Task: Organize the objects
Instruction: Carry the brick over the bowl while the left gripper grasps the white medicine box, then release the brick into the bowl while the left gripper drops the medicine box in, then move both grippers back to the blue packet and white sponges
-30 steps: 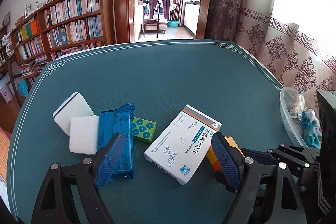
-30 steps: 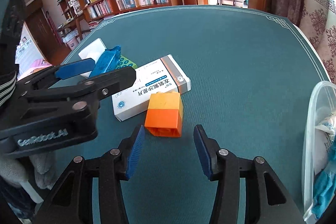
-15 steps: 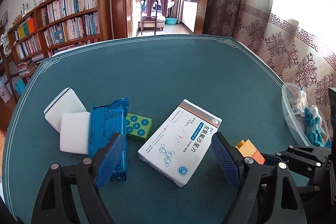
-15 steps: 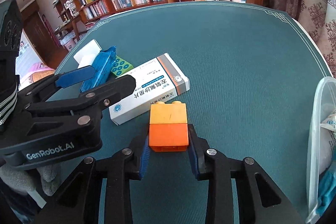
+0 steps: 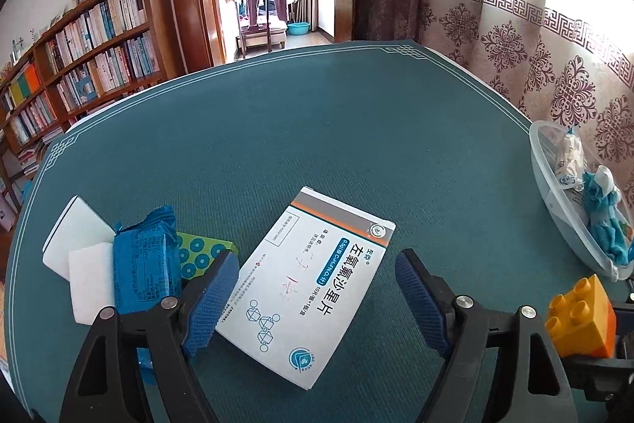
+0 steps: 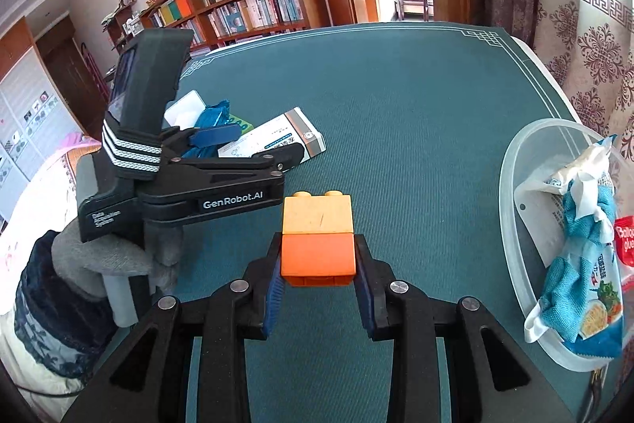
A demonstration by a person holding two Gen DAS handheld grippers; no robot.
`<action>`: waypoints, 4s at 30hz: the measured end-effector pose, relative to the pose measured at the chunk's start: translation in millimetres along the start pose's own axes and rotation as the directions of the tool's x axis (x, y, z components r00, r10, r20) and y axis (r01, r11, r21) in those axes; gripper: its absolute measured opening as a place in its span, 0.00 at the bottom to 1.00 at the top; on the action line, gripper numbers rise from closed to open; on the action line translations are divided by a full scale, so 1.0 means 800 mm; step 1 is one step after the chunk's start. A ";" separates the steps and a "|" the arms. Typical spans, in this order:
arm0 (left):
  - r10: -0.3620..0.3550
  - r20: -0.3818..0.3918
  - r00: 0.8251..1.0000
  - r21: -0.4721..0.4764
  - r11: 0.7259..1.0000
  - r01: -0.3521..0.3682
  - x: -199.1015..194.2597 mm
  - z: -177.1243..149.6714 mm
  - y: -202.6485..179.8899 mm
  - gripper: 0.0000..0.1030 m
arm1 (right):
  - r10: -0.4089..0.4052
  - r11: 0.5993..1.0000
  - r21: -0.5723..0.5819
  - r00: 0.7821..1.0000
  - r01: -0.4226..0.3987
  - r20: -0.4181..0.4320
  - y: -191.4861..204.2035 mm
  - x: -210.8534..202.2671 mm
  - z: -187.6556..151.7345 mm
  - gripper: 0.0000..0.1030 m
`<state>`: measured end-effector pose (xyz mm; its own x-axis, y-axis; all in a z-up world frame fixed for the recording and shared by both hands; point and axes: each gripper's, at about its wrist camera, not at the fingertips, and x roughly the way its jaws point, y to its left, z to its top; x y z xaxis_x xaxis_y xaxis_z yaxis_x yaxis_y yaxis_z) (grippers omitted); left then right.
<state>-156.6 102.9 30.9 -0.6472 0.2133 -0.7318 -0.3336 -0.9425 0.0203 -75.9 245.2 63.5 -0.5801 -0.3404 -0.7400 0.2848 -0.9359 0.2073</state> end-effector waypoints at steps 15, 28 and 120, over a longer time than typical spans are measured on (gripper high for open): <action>-0.015 -0.071 0.997 0.013 1.000 0.016 0.019 -0.002 -0.010 0.66 | -0.003 0.999 0.032 0.998 0.001 0.060 -0.019 -0.043 -0.001 0.32; -0.092 0.000 0.996 0.009 0.996 0.092 -0.024 0.008 -0.057 0.66 | -0.150 0.977 0.166 0.982 0.130 0.114 -0.102 -0.099 -0.002 0.32; -0.098 0.077 0.992 -0.061 0.993 0.102 -0.050 0.047 -0.124 0.92 | -0.255 0.934 0.294 0.954 0.201 0.158 -0.150 -0.153 -0.003 0.40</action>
<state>-123.6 197.8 84.0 -0.6624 0.3235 -0.6756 -0.3555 -0.9297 -0.0967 -37.0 399.2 127.7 -0.7469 -0.1000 -0.6573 -0.0750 -0.9696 0.2328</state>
